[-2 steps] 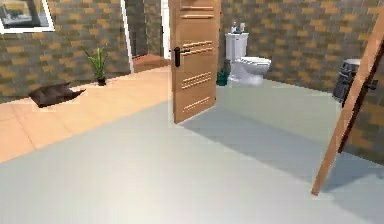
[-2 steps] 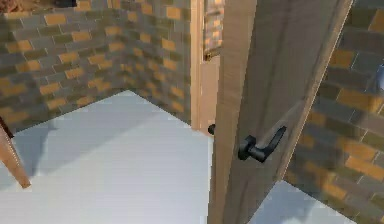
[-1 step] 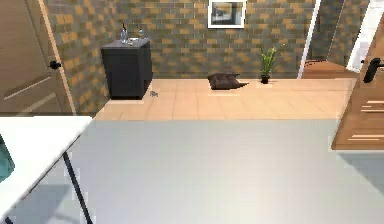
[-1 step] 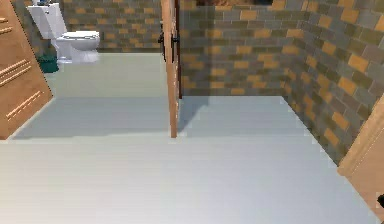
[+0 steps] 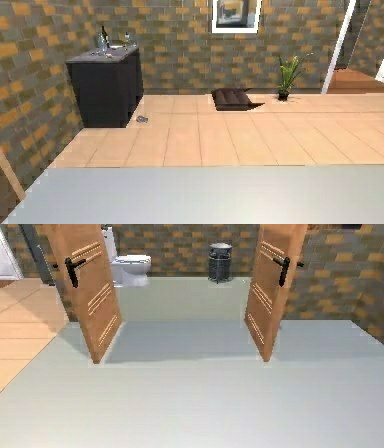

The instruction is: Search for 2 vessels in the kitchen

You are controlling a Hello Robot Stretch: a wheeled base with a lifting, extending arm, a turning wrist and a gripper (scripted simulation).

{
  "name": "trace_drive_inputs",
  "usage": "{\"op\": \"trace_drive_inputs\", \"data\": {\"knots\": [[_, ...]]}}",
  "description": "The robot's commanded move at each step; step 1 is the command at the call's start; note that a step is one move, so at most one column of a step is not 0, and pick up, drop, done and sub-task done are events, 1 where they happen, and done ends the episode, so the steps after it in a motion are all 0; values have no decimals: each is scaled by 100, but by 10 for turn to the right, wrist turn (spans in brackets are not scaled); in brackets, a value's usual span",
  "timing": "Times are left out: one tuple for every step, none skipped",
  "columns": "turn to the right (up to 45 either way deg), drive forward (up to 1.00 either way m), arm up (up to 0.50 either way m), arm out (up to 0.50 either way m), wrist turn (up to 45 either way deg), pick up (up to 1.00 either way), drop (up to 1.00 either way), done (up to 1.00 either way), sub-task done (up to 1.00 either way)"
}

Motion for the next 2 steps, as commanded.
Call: {"op": "trace_drive_inputs", "data": {"knots": [[0, 50, 0, 0, 0, 0, 0, 0, 0], [-90, 0, 0, 0, 0, 0, 0, 0, 0]]}}
